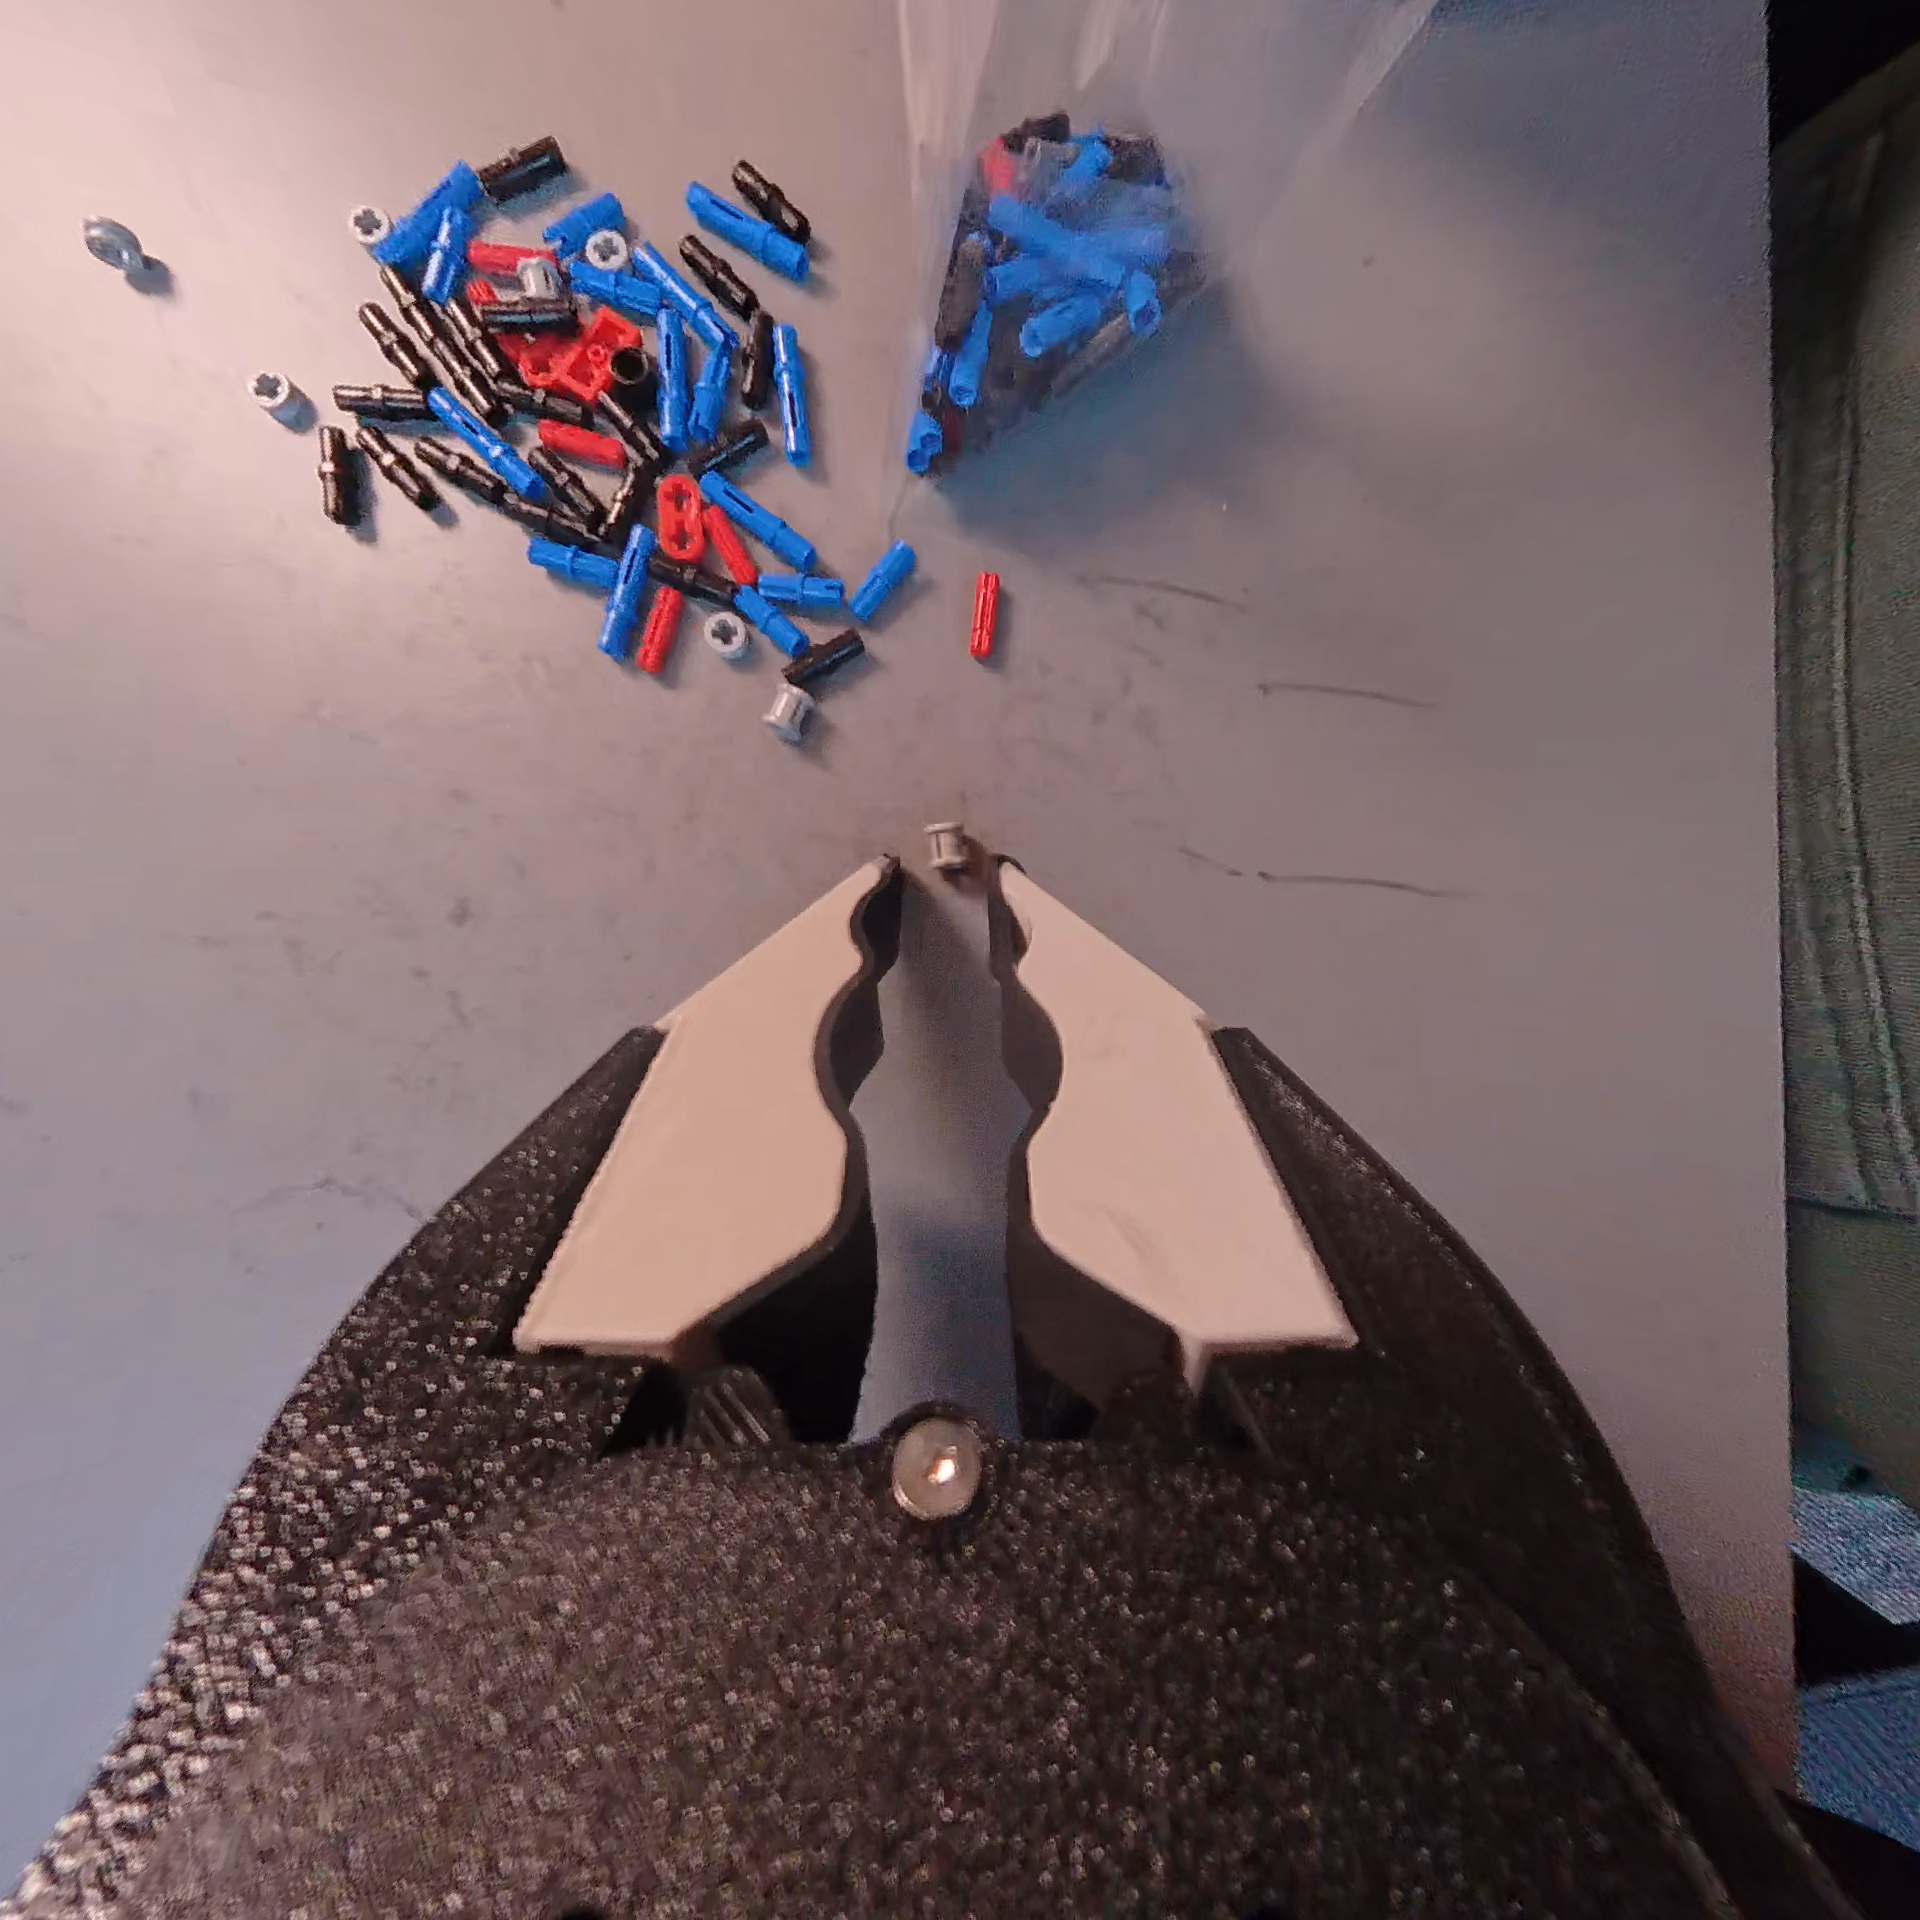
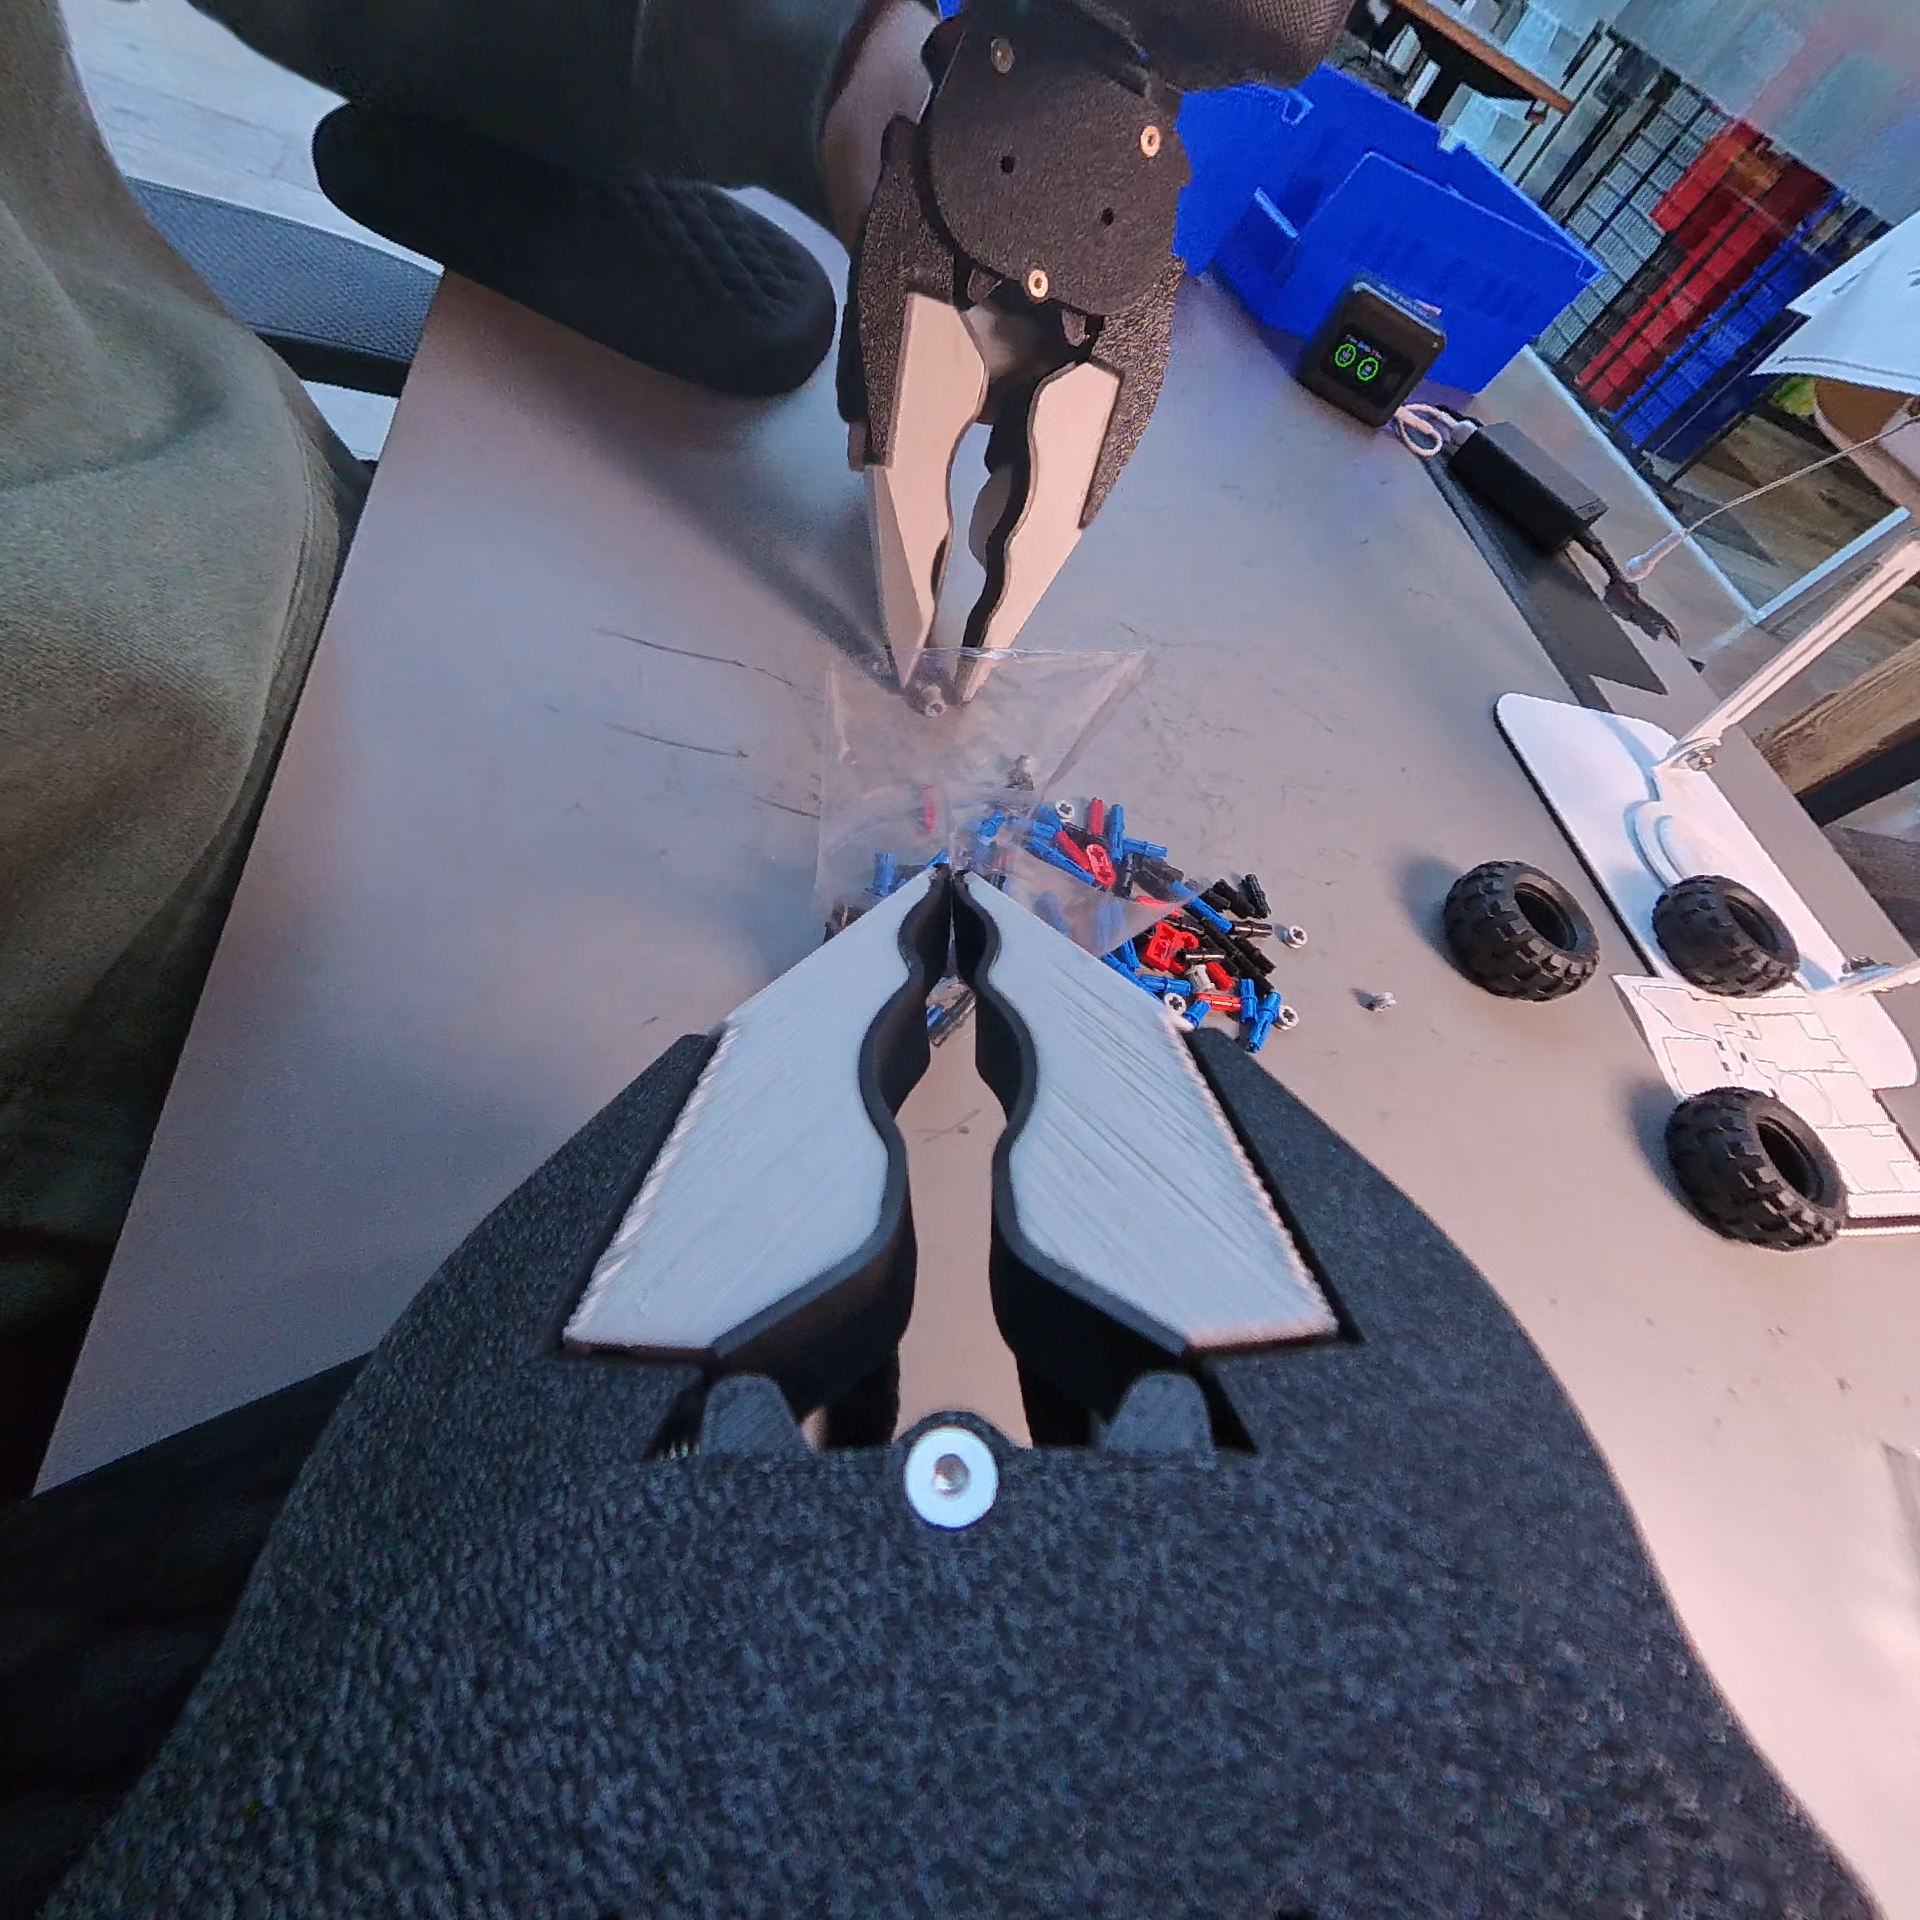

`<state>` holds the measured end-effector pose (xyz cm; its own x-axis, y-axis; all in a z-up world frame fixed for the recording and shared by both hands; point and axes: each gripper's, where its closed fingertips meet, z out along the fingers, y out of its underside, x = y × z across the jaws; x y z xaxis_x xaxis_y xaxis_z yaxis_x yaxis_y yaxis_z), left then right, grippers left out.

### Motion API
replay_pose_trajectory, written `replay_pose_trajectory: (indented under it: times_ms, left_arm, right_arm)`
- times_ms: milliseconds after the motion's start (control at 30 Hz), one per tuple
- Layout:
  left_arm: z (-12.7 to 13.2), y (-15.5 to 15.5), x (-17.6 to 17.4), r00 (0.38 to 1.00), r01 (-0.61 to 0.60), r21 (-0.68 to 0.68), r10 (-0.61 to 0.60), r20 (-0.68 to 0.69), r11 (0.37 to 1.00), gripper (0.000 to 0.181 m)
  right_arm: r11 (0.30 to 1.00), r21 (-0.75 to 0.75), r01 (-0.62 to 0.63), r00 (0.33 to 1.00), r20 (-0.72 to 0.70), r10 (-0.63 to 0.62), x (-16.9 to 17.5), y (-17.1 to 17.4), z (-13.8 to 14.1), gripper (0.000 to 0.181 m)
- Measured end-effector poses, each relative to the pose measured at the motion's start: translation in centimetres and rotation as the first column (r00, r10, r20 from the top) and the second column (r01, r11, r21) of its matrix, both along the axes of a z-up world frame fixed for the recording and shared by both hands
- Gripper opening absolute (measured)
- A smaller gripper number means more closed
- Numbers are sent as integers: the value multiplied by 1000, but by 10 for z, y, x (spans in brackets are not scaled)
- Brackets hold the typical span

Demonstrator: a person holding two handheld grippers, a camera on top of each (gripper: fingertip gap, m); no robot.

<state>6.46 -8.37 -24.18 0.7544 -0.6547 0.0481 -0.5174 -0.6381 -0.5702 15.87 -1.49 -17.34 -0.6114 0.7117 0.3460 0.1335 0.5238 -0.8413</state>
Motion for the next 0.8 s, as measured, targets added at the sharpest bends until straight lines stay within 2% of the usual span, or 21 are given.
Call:
replay_pose_trajectory:
  times_ms: [133,333,433,500,567,633,800]
  left_arm:
    - [0,6,0,1000,1,32,0,-6,999,6]
    - [8,14,5,1000,-3,73,1,24,997,5]
    - [50,30,19,993,-5,180,-16,114,984,0]
    - [84,42,38,989,44,252,-77,124,967,0]
    - [107,53,58,988,121,295,-145,60,948,0]
    - [115,65,71,982,182,290,-189,-6,939,0]
    - [102,77,77,960,271,166,-253,-123,948,0]
  right_arm:
    - [1000,0,6,1000,2,-6,-1,1,0,0]
    - [1000,3,7,1000,0,-7,-1,1,0,0]
    - [1000,6,5,1000,3,-5,-1,0,-1,0]
    - [1000,13,5,1000,5,-5,-2,0,-2,0]
    - [1000,20,7,1000,3,-7,-2,-1,-2,0]
    - [1000,23,9,1000,-2,-9,-2,-1,-2,0]
    - [1000,25,8,1000,-9,-8,-1,-1,-1,0]
